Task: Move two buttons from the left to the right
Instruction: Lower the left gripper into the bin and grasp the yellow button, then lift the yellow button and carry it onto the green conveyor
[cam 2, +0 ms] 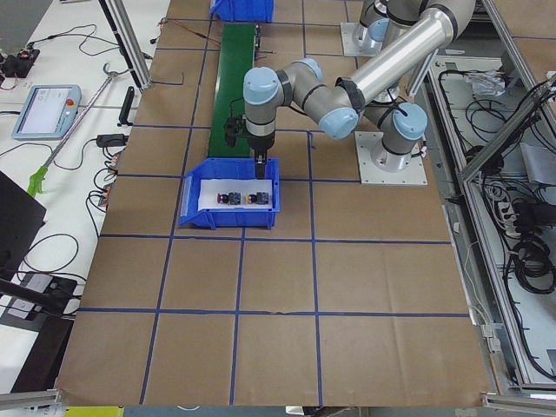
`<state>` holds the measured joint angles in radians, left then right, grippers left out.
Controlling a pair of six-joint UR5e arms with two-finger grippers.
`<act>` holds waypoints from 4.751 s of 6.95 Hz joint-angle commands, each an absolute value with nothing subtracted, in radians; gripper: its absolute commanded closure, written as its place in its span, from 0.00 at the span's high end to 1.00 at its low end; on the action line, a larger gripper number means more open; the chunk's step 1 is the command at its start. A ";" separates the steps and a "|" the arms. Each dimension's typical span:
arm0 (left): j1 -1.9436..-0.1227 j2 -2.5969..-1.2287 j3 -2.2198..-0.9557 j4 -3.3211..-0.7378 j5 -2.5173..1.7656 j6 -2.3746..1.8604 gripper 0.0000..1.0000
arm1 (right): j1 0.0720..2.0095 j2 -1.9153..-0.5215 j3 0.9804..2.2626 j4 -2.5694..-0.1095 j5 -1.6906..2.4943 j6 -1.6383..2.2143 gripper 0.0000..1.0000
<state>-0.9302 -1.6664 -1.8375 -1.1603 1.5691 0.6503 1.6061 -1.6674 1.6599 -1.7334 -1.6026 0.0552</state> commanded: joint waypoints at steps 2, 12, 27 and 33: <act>-0.931 -1.777 -1.937 -0.927 1.560 0.649 0.99 | 1.606 -1.667 1.660 -1.732 -1.603 0.055 1.00; -0.931 -1.885 -2.010 -0.759 1.565 0.646 0.43 | 1.606 -1.669 1.661 -1.732 -1.601 0.055 1.00; -1.386 -1.859 -1.537 -1.293 1.574 0.235 0.17 | 1.606 -1.667 1.661 -1.732 -1.603 0.055 1.00; -1.536 -1.974 -1.730 -0.959 1.577 0.172 0.17 | 1.606 -1.667 1.664 -1.732 -1.601 0.058 1.00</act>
<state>-1.5337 -1.9674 -1.6900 -1.0169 1.5768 0.1554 1.6061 -1.6674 1.6633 -1.7314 -1.6019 0.0566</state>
